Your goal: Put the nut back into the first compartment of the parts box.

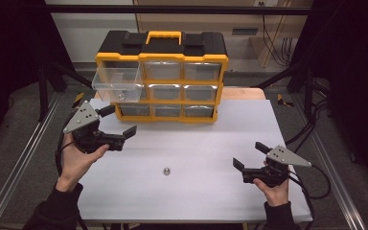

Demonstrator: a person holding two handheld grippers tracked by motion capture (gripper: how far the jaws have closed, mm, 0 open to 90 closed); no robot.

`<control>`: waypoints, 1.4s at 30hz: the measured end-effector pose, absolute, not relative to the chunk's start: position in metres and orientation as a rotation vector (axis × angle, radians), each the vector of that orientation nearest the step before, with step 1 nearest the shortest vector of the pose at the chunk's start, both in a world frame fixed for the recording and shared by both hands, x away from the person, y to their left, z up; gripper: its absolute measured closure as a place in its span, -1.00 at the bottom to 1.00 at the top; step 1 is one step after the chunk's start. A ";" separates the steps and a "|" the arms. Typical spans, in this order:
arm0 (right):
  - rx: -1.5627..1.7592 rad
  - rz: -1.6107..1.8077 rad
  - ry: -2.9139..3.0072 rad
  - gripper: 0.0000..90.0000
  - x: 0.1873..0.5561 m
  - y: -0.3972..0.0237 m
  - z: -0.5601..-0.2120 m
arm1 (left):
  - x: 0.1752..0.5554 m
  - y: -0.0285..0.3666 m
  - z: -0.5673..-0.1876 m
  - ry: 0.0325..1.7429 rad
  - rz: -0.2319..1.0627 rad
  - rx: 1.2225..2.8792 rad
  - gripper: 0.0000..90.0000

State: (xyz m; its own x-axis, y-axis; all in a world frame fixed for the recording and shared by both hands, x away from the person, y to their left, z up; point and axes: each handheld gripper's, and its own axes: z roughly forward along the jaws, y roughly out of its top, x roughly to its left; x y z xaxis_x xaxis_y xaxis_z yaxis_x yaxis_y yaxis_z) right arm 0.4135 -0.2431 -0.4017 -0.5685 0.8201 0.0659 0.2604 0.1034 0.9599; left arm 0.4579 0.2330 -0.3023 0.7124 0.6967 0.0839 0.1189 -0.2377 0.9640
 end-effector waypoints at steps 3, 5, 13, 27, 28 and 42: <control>1.051 1.481 1.891 -0.99 0.413 -0.243 -0.402 | 0.456 0.231 -0.311 0.650 0.599 1.760 -0.91; 1.050 1.482 1.891 -0.99 0.414 -0.243 -0.402 | 0.455 0.229 -0.318 0.650 0.587 1.762 -0.91; 1.050 1.481 1.891 -0.99 0.413 -0.243 -0.402 | 0.454 0.218 -0.341 0.656 0.548 1.786 -0.90; 1.049 1.485 1.886 -0.99 0.413 -0.243 -0.401 | 0.457 0.201 -0.367 0.660 0.492 1.858 -0.89; 1.051 1.485 1.886 -0.99 0.413 -0.243 -0.401 | 0.457 0.199 -0.368 0.660 0.490 1.868 -0.89; 1.045 1.490 1.889 -0.99 0.413 -0.243 -0.401 | 0.461 0.180 -0.395 0.667 0.443 1.954 -0.91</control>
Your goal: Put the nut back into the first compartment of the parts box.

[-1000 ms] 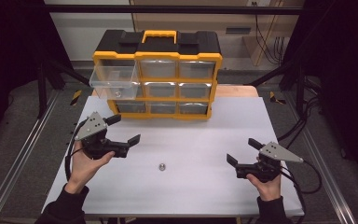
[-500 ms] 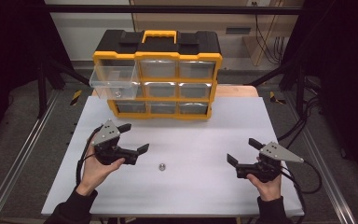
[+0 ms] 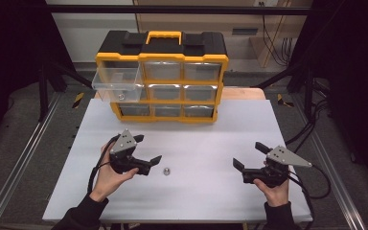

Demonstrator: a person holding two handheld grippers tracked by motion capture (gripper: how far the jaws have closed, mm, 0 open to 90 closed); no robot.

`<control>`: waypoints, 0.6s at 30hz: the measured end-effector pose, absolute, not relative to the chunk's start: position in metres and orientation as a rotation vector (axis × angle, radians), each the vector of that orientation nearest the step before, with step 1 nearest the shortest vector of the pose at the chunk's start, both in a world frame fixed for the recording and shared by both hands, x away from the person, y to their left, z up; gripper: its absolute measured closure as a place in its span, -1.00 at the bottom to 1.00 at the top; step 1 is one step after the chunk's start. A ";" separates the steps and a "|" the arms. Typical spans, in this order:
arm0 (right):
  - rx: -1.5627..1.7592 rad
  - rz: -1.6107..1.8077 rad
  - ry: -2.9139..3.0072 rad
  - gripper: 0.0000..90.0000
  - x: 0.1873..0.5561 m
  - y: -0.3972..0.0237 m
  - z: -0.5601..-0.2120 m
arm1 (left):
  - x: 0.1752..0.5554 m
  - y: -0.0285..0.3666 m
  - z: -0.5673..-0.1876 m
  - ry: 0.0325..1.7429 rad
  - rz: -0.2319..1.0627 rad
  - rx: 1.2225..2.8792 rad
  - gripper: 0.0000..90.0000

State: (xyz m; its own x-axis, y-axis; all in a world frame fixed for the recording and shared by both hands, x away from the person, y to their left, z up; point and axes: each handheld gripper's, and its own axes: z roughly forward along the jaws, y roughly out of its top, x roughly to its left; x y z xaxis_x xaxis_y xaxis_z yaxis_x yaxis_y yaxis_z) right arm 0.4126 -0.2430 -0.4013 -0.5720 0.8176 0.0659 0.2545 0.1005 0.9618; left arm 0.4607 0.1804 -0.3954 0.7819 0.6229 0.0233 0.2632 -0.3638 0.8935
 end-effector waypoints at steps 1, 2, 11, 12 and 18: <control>1.048 1.490 1.890 -0.99 0.412 -0.243 -0.401 | 0.461 0.179 -0.397 0.669 0.440 1.960 -0.91; 1.052 1.488 1.886 -0.99 0.412 -0.243 -0.401 | 0.461 0.177 -0.399 0.670 0.436 1.968 -0.91; 1.044 1.485 1.891 -0.99 0.413 -0.242 -0.402 | 0.463 0.164 -0.417 0.667 0.402 2.035 -0.91; 1.044 1.487 1.891 -0.99 0.413 -0.243 -0.402 | 0.463 0.163 -0.419 0.670 0.396 2.042 -0.91; 1.046 1.489 1.890 -0.99 0.412 -0.243 -0.401 | 0.464 0.156 -0.432 0.677 0.369 2.084 -0.89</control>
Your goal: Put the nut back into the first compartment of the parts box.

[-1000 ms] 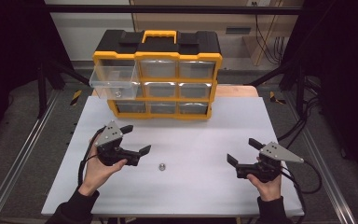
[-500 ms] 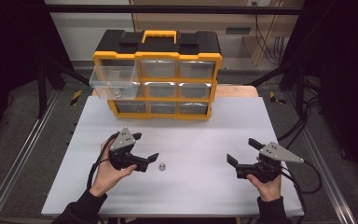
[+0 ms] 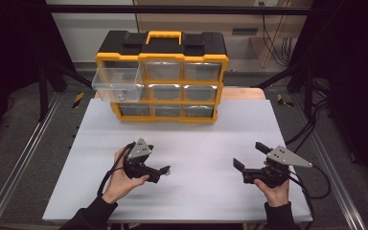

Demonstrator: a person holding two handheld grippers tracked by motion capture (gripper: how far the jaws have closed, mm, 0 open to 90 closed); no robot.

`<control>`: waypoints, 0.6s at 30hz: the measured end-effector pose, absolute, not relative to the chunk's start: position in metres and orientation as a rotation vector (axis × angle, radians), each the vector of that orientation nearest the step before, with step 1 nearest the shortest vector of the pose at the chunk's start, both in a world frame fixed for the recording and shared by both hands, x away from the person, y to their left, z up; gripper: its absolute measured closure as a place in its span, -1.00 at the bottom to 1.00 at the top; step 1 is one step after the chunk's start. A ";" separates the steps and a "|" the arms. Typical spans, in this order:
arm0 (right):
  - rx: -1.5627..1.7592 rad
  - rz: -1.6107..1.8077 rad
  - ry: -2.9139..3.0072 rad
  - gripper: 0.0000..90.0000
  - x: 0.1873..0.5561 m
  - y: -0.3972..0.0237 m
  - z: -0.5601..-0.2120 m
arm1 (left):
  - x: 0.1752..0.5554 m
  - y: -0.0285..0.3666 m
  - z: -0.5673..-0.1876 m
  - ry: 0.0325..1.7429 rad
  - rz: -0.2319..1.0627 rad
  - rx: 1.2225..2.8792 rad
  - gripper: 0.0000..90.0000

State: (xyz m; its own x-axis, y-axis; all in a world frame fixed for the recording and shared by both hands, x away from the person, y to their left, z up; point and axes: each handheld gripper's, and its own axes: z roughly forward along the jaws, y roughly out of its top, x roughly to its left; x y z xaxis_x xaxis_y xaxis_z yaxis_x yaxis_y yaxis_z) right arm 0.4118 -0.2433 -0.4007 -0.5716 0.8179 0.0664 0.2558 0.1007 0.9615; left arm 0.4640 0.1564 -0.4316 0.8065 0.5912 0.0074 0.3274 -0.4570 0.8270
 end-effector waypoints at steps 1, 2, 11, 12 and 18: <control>1.050 1.490 1.887 -0.99 0.412 -0.243 -0.401 | 0.464 0.155 -0.433 0.682 0.365 2.089 -0.89; 1.050 1.490 1.887 -0.99 0.412 -0.243 -0.401 | 0.464 0.154 -0.435 0.682 0.360 2.097 -0.89; 1.050 1.490 1.888 -0.99 0.412 -0.242 -0.401 | 0.466 0.146 -0.450 0.707 0.324 2.152 -0.79; 1.050 1.491 1.889 -0.99 0.412 -0.242 -0.401 | 0.466 0.146 -0.451 0.713 0.319 2.159 -0.77; 1.049 1.490 1.890 -0.99 0.412 -0.242 -0.401 | 0.468 0.143 -0.460 0.740 0.293 2.183 -0.61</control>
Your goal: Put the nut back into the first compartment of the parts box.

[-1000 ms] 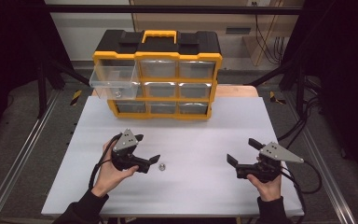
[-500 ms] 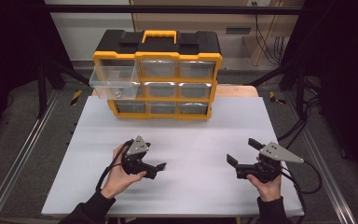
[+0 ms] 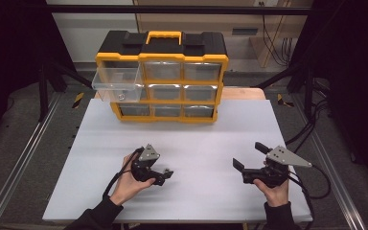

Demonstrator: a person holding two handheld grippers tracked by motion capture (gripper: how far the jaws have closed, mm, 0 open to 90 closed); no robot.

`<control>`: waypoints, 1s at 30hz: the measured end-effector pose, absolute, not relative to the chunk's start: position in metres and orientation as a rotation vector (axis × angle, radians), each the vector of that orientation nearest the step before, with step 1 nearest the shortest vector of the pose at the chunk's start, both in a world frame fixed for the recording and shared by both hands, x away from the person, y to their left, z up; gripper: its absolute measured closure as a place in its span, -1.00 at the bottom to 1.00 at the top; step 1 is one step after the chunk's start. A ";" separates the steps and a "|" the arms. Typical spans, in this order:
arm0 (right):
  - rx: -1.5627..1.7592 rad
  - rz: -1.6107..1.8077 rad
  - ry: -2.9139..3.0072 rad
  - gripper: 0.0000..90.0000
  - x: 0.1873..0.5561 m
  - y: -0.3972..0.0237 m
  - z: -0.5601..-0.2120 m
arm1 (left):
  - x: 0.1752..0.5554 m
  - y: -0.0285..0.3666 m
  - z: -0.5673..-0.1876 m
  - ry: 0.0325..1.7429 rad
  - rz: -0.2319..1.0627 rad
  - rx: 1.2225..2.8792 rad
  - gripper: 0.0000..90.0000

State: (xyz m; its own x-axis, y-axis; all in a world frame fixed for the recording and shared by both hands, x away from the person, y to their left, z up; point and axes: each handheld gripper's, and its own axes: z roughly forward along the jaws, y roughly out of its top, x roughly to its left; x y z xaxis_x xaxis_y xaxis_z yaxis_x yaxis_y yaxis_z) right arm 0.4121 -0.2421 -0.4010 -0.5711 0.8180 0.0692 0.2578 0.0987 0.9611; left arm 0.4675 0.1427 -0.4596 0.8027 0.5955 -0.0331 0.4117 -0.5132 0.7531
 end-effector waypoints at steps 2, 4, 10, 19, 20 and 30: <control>1.049 1.491 1.890 -0.99 0.412 -0.242 -0.401 | 0.468 0.142 -0.462 0.743 0.288 2.194 -0.52; 1.047 1.493 1.894 -0.99 0.412 -0.242 -0.401 | 0.468 0.140 -0.465 0.743 0.283 2.210 -0.47; 1.047 1.491 1.893 -0.99 0.412 -0.242 -0.401 | 0.469 0.137 -0.471 0.733 0.260 2.259 -0.29; 1.050 1.493 1.894 -0.99 0.412 -0.242 -0.401 | 0.467 0.133 -0.475 0.727 0.244 2.282 0.10; 1.049 1.492 1.894 -0.99 0.412 -0.242 -0.401 | 0.468 0.134 -0.475 0.731 0.240 2.280 0.15; 1.048 1.491 1.895 -0.99 0.412 -0.242 -0.401 | 0.467 0.134 -0.474 0.726 0.281 2.305 0.45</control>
